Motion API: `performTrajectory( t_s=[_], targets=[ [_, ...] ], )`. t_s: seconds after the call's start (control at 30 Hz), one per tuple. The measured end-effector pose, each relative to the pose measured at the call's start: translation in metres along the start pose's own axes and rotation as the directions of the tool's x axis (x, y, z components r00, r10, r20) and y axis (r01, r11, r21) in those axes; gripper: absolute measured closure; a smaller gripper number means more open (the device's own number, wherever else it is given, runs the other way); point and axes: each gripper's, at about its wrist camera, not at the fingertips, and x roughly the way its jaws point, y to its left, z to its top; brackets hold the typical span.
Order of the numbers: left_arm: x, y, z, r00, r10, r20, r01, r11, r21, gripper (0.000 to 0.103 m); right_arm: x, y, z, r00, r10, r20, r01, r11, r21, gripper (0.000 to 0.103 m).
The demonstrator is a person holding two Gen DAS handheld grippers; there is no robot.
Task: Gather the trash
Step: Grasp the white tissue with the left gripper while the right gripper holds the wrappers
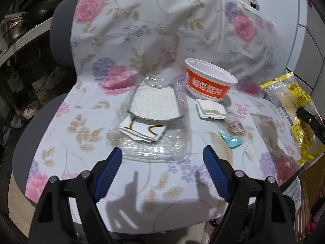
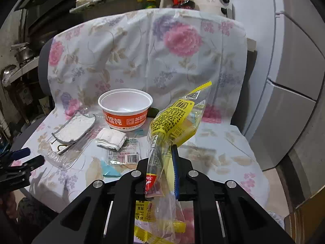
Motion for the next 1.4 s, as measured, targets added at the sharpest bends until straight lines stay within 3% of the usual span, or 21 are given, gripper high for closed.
performTrajectory(
  t_s=[0.17, 0.23, 0.4, 0.67, 0.87, 1.07, 1.23, 1.3, 1.4],
  targets=[
    [0.008, -0.024, 0.008, 1.000, -0.024, -0.004, 0.024, 0.999, 0.045, 0.024, -0.004, 0.002, -0.007, 1.000, 0.000, 0.020, 0.000, 1.000, -0.017, 0.089],
    [0.013, -0.034, 0.011, 0.999, -0.038, -0.006, 0.038, 0.997, 0.067, 0.032, -0.001, 0.001, -0.007, 1.000, 0.007, 0.016, -0.007, 1.000, -0.012, 0.089],
    [0.022, -0.040, 0.019, 0.999, -0.039, 0.005, 0.039, 0.997, 0.060, 0.032, 0.001, -0.004, -0.010, 1.000, 0.009, 0.020, -0.009, 1.000, -0.009, 0.089],
    [0.068, -0.079, 0.050, 0.996, -0.076, -0.045, 0.081, 0.990, 0.113, 0.032, 0.012, -0.016, -0.011, 0.999, 0.029, 0.019, -0.030, 0.999, 0.030, 0.089],
    [0.114, -0.102, 0.058, 0.994, -0.020, -0.108, 0.034, 0.991, 0.131, 0.032, 0.018, -0.022, -0.010, 0.999, 0.036, 0.021, -0.036, 0.999, 0.032, 0.089],
    [0.133, -0.117, 0.058, 0.991, -0.021, -0.136, 0.043, 0.986, 0.162, 0.033, 0.022, -0.030, -0.011, 0.999, 0.038, 0.016, -0.039, 0.998, 0.040, 0.089],
    [0.138, -0.112, 0.056, 0.990, -0.009, -0.142, 0.031, 0.988, 0.150, 0.071, 0.021, -0.035, -0.013, 0.999, 0.033, 0.014, -0.034, 0.998, 0.053, 0.089],
    [0.133, -0.105, 0.058, 0.990, -0.045, -0.137, 0.062, 0.991, 0.119, 0.089, 0.019, -0.036, -0.014, 0.999, 0.029, 0.016, -0.030, 0.998, 0.056, 0.089],
    [0.112, -0.093, 0.058, 0.991, -0.096, -0.097, 0.105, 0.990, 0.096, 0.096, 0.015, -0.037, -0.014, 0.999, 0.028, 0.018, -0.029, 0.998, 0.063, 0.089]
  ],
)
